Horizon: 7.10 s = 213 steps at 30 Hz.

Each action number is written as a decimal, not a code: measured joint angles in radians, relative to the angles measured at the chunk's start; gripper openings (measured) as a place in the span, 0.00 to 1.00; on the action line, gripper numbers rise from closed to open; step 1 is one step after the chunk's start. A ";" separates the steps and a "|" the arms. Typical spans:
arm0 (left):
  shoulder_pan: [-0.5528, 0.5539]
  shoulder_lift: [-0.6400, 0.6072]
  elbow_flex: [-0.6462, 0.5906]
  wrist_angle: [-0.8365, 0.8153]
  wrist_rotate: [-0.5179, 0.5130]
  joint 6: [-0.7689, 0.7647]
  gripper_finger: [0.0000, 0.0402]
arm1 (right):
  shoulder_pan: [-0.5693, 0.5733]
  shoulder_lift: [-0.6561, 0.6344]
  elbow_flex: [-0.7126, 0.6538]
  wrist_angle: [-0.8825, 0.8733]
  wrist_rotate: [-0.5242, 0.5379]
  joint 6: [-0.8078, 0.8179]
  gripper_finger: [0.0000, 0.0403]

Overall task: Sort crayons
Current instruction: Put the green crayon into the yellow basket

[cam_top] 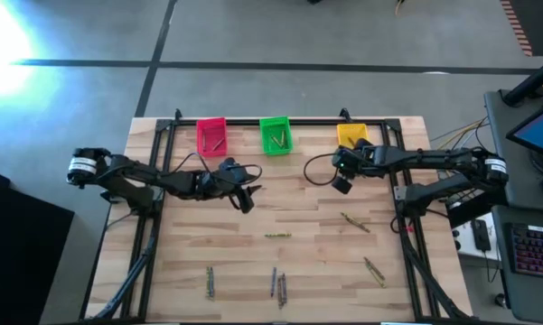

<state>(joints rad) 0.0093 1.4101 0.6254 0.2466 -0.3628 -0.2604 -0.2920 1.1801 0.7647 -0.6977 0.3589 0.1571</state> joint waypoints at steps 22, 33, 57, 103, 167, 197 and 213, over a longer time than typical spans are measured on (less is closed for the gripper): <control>-0.027 0.000 -0.003 0.001 0.069 0.023 0.38 | 0.016 0.000 -0.017 -0.004 0.077 0.094 0.37; -0.029 -0.002 0.003 0.007 0.122 0.033 0.38 | 0.019 0.000 -0.017 0.000 0.087 0.143 0.08; -0.216 -0.076 0.001 0.076 0.015 -0.012 0.38 | 0.253 -0.161 -0.142 0.166 0.061 0.227 0.34; -0.278 -0.023 0.000 0.217 -0.126 0.038 0.38 | 0.319 -0.099 -0.103 0.046 0.001 0.188 0.08; -0.331 0.211 -0.196 0.916 -0.047 -0.026 0.38 | 0.405 -0.092 -0.013 0.073 -0.192 0.367 0.04; -0.330 0.211 -0.196 0.896 -0.048 -0.018 0.38 | 0.497 0.056 -0.022 -0.033 -0.103 0.471 0.11; -0.330 0.211 -0.196 0.892 -0.047 -0.025 0.38 | 0.445 -0.086 0.181 -0.269 -0.045 0.437 0.55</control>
<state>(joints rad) -0.3207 1.6215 0.4290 1.1386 -0.4103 -0.2857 0.1528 1.0941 0.9458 -0.9662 0.3142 0.5945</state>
